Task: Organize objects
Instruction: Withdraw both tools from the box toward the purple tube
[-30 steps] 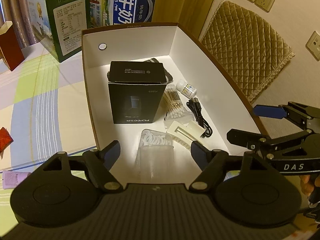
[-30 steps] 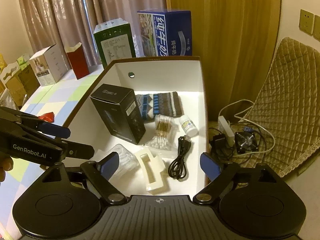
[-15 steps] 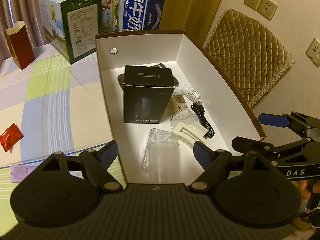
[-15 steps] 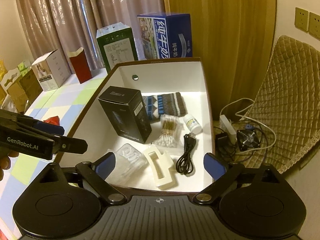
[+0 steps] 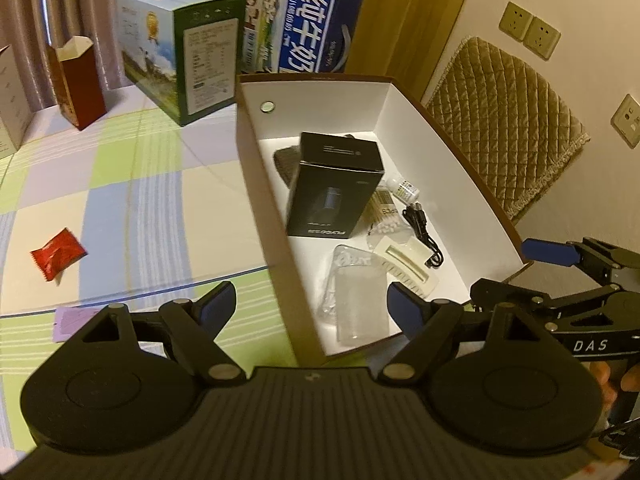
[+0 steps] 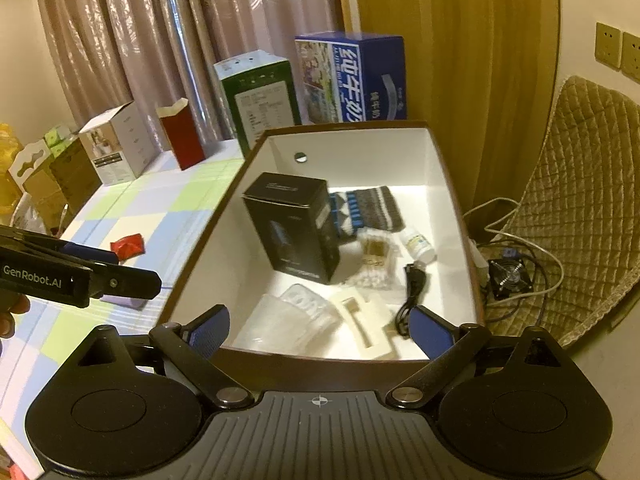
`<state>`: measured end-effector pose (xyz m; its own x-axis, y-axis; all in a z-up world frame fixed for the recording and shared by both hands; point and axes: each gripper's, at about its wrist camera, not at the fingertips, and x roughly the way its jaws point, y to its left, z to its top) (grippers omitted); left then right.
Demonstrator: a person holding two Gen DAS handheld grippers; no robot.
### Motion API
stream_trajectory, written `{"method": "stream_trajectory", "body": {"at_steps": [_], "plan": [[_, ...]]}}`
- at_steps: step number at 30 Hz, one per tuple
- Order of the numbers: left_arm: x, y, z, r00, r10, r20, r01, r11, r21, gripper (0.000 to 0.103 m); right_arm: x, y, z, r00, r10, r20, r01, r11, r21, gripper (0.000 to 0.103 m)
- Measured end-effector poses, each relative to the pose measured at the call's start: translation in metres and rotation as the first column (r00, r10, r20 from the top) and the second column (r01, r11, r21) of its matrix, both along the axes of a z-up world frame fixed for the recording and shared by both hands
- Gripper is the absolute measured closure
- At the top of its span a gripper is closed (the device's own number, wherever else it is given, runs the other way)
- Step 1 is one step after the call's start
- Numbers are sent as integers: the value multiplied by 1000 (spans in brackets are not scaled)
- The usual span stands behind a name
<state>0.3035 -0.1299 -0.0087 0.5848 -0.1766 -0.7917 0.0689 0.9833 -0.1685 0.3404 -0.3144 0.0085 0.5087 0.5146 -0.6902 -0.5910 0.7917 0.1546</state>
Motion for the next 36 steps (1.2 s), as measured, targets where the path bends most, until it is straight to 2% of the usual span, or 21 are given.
{"method": "stream_trajectory", "body": {"at_steps": [14, 36], "plan": [[-62, 71, 14, 997, 69, 22, -69, 998, -12, 22, -60, 56, 5, 998, 54, -24, -53, 997, 47, 9], [-133, 184, -10, 983, 179, -34, -179, 984, -17, 22, -119, 133, -15, 993, 86, -83, -82, 995, 53, 9]]}}
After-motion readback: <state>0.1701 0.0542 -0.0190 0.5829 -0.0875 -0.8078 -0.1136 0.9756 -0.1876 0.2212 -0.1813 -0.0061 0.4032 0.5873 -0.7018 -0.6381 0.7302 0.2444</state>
